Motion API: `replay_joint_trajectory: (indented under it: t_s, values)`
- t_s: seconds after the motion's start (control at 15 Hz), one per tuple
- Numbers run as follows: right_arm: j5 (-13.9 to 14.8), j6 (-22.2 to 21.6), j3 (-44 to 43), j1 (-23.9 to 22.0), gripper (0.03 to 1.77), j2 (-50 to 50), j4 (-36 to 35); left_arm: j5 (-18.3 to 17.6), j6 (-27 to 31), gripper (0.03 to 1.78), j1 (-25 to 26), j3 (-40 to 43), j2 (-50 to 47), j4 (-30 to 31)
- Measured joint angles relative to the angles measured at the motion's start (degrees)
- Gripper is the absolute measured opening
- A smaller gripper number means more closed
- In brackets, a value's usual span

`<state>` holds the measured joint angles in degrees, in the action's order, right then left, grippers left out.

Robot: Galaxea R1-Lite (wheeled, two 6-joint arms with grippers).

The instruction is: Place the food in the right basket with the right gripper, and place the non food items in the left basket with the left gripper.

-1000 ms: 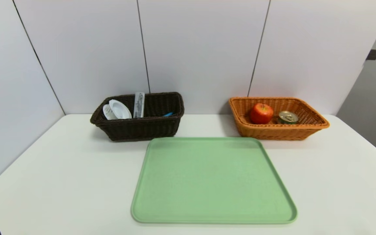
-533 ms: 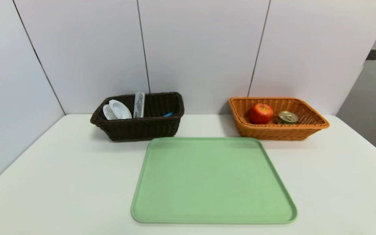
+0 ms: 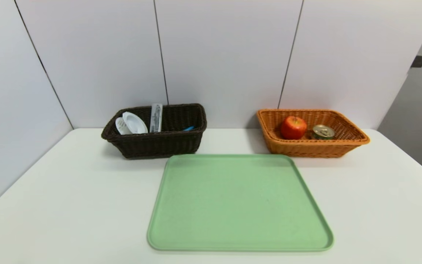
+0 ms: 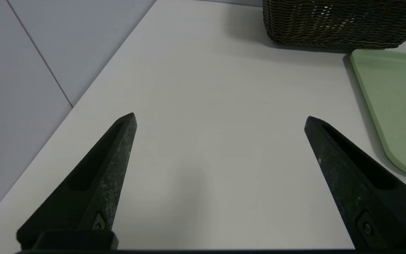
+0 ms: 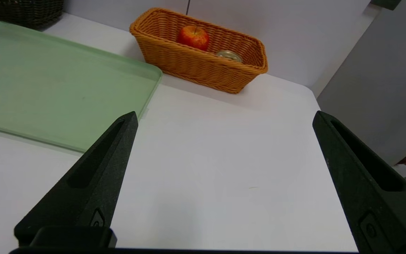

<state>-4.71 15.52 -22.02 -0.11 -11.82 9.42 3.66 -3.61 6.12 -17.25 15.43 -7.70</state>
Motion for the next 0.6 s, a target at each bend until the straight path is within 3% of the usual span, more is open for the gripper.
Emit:
replay_joint_trajectory:
  t_s: [0.2, 0.53, 0.6]
  values:
    - [-0.1, 0.1, 1.4, 0.0, 1.71, 3.1, 0.5, -0.1, 0.2, 1.69, 0.0, -0.6, 0.0, 0.2]
    - [0.1, 0.1, 1.5, 0.0, 1.71, 8.1, 5.3, -4.9, -0.1, 1.69, -0.6, -2.8, 0.0, -1.7]
    - [0.1, 0.1, 1.4, 0.0, 1.71, 8.7, 5.4, -5.2, -0.2, 1.6, -1.5, -4.7, 0.0, -3.5]
